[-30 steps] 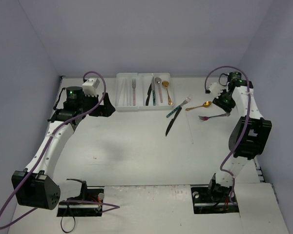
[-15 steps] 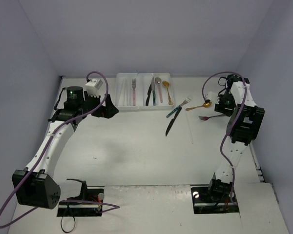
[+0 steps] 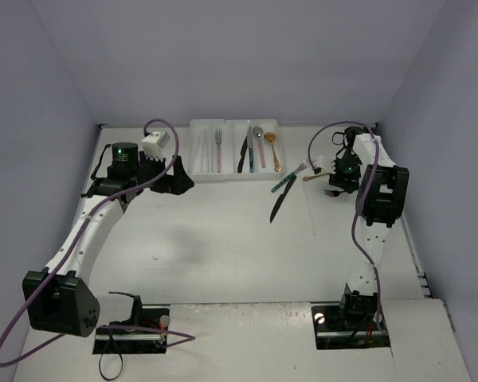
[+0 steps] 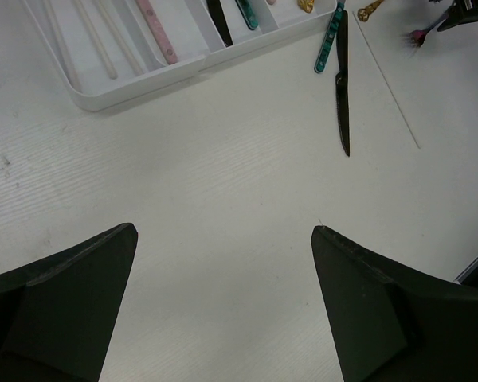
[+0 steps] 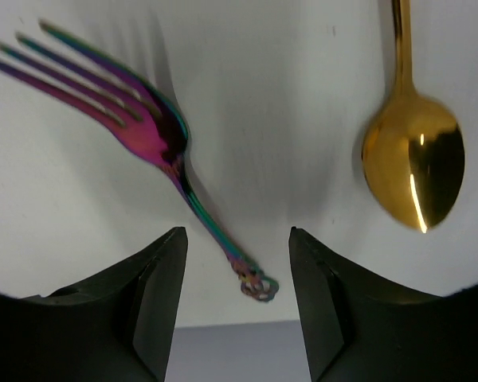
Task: Sort the eating utensils into containers
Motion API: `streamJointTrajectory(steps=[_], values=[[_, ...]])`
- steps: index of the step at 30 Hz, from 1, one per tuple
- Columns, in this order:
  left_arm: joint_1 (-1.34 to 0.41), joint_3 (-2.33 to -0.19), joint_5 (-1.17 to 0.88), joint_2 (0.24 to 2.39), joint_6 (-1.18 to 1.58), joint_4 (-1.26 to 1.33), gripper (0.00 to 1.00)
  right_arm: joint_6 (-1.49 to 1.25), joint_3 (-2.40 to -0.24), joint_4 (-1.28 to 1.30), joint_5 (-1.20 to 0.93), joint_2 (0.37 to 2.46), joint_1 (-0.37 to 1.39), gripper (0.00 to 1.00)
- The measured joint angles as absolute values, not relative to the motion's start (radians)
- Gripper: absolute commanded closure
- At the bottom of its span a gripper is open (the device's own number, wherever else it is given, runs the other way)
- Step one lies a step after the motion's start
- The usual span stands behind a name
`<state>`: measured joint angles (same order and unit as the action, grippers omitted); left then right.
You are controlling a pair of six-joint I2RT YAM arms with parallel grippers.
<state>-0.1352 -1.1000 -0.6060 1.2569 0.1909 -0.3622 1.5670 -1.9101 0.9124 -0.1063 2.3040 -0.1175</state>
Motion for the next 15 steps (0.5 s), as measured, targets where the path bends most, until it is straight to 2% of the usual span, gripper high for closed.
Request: streamJointTrajectory(steps=[6,9,12,15], values=[[-0.135,-1.1,-0.605,1.262,0.191,-0.363,0.09,1.554,-1.921,0.917,-0.128,2.334,-0.075,0.6],[-0.135,-1.1,-0.605,1.264,0.19,-0.363,0.09,1.55,-1.921,0.919,-0.13,2.336,-0.068,0.74],[-0.135,-1.1,-0.605,1.267,0.191,-0.363,0.09,1.549,-1.921,0.921,-0.129,2.336,-0.068,0.85],[-0.135,-1.1,-0.603,1.27,0.191,-0.363,0.09,1.551,-1.913,0.922,-0.122,2.336,-0.068,0.91]])
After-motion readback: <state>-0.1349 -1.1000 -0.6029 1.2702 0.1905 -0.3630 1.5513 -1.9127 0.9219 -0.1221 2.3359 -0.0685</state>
